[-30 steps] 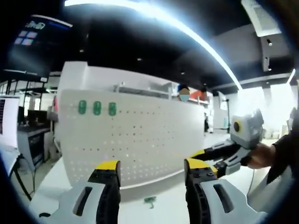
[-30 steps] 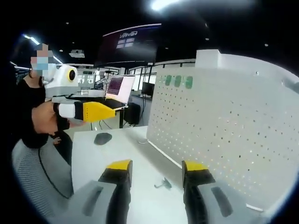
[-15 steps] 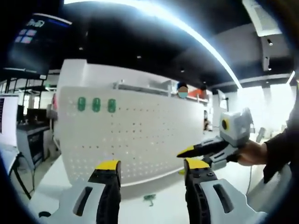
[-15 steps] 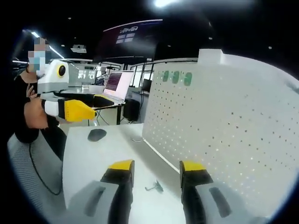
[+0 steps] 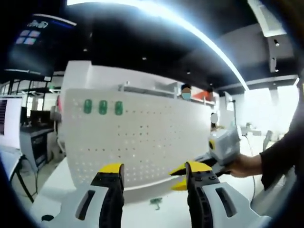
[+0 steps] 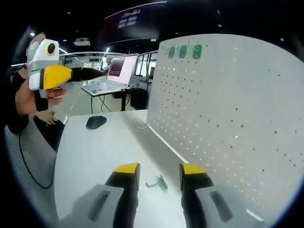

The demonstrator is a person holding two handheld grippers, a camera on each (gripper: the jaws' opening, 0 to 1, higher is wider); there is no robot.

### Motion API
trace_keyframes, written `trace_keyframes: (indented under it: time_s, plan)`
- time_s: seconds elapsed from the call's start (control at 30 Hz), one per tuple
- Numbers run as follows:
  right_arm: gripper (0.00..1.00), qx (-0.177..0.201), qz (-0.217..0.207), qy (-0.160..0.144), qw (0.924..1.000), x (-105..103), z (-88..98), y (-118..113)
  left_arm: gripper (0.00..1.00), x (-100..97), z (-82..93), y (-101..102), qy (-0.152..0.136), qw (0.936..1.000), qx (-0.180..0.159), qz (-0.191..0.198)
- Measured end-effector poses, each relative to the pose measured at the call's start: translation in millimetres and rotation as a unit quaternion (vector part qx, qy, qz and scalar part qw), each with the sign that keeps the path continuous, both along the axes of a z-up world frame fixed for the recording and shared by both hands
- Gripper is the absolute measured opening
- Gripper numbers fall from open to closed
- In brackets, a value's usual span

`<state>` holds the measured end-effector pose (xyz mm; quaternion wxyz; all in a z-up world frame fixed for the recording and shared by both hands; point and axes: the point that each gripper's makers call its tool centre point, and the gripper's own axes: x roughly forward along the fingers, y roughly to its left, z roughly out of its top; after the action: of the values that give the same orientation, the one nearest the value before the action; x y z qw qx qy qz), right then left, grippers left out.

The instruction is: Insert the hook assembly into the mounting plate slot until the hook locks in place.

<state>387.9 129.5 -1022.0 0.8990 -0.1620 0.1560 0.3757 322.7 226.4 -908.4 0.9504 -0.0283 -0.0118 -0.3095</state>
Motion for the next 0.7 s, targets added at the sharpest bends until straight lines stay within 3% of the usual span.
trace_keyframes:
  time_s: [0.7]
  plan:
    - [0.16,-0.074,0.049,0.028,0.9956,26.4,-48.9,18.4,0.52,1.6,-4.5,-0.6,0.005,0.9999,0.017,0.002]
